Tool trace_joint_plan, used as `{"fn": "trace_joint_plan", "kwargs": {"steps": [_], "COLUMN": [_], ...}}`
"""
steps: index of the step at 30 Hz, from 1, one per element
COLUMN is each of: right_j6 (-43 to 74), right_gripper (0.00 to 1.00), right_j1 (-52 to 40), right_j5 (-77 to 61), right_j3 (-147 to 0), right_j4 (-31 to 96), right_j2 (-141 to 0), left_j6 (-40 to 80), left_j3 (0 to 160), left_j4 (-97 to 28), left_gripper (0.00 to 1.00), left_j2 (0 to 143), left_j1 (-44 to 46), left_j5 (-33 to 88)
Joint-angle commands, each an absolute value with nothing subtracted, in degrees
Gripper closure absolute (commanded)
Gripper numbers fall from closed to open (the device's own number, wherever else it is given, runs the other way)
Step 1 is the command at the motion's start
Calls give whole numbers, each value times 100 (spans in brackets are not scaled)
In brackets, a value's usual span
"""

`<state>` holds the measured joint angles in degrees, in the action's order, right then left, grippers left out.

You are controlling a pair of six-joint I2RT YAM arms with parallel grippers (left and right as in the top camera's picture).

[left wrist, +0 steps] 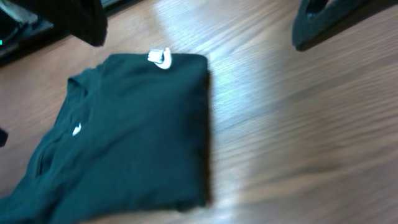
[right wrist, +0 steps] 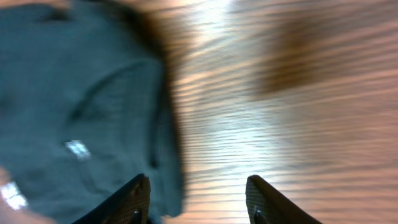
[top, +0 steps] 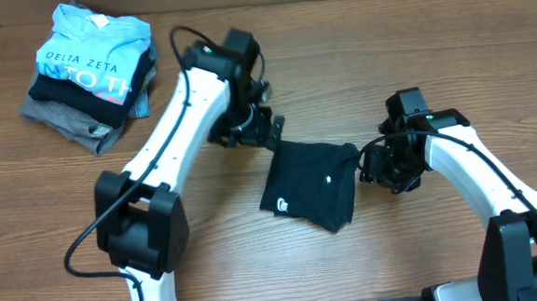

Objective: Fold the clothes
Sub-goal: 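Grasp the folded black shirt with the left gripper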

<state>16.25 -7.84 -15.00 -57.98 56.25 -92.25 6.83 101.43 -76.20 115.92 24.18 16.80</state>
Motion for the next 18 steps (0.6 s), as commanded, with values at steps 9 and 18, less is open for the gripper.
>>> {"fn": "trace_joint_plan", "kwargs": {"steps": [9,18], "right_j6": [1431,1846], "right_gripper": [55,63], "right_j1": [-792,-790], "right_j5": [-2932,-2635], "right_j3": [-5909,-5520], "right_j4": [5151,4941], "right_j2": [-9089,-9089], "left_j6": [1260,1898], "left_j3": [7900,6862], "left_j4": [-5286,-3450], "left_gripper": [0,2], "left_j2": [11507,11697], "left_j1": [2600,2698], "left_j5": [2818,4062]}}
